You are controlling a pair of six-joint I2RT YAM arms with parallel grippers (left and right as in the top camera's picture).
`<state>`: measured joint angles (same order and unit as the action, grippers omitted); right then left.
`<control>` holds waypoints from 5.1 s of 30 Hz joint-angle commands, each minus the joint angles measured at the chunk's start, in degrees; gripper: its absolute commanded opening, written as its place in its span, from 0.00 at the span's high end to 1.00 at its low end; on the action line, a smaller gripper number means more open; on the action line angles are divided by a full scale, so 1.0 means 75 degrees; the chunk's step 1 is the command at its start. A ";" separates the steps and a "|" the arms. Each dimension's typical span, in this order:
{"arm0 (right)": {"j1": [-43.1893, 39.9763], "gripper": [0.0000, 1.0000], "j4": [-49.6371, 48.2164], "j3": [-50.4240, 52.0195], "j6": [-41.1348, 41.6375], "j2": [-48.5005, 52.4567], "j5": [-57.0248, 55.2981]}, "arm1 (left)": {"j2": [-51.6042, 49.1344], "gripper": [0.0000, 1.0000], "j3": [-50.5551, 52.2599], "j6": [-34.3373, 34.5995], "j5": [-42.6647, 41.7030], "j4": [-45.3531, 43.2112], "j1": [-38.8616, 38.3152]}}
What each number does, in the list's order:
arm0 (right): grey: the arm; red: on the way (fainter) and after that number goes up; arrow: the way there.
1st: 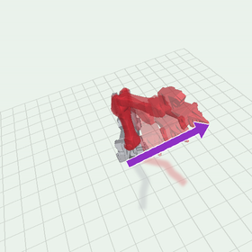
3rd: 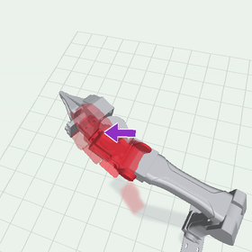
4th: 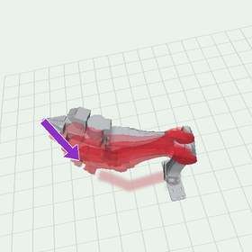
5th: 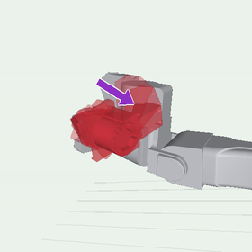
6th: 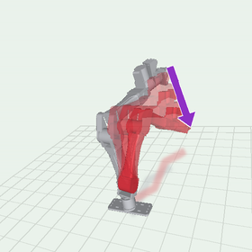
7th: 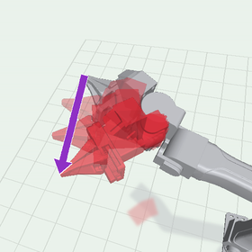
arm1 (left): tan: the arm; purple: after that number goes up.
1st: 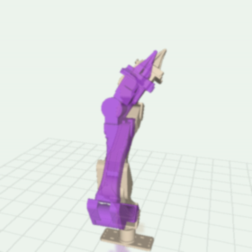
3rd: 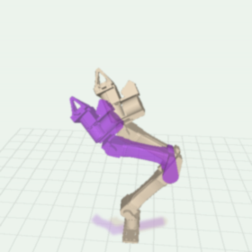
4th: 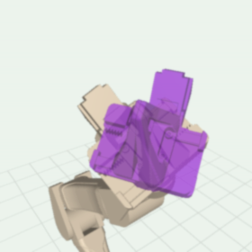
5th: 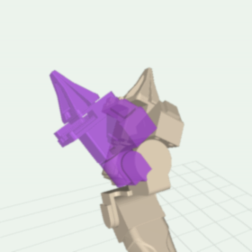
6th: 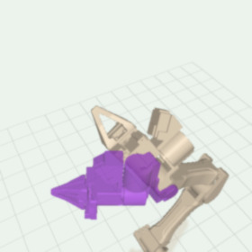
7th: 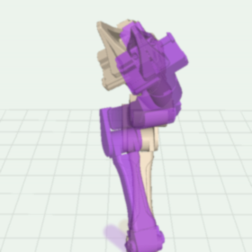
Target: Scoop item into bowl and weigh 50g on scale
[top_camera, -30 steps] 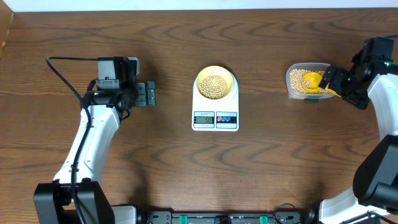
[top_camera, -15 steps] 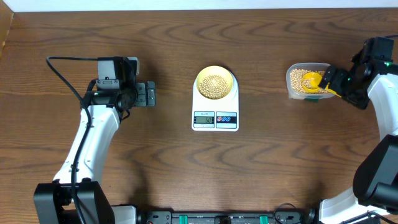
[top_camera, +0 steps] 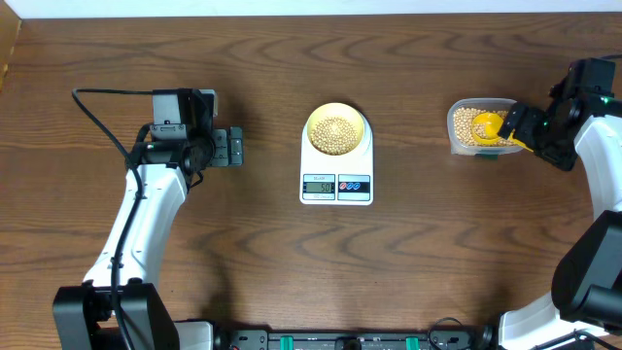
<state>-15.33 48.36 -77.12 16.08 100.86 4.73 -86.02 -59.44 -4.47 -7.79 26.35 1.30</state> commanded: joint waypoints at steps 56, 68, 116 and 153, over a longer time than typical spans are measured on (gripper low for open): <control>0.0006 0.01 0.0009 -0.0015 -0.0035 -0.0061 0.0017 | 0.1268 0.02 0.0055 0.0187 -0.1192 -0.0233 -0.1556; 0.0006 0.01 0.0009 -0.0015 -0.0035 -0.0061 0.0017 | 0.1268 0.02 0.0055 -0.0396 -0.0213 -0.0758 -0.1556; 0.0006 0.01 0.0009 -0.0015 -0.0035 -0.0061 0.0017 | -0.0653 0.02 0.0187 0.2949 0.1067 0.0600 -0.4902; 0.0006 0.01 0.0012 -0.0015 -0.0035 -0.0061 0.0017 | -0.1090 0.02 0.1241 0.3159 0.0726 -0.0239 -0.5217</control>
<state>-15.35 48.38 -77.12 16.10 100.86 4.73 -93.25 -50.83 18.24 -3.05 24.99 -37.78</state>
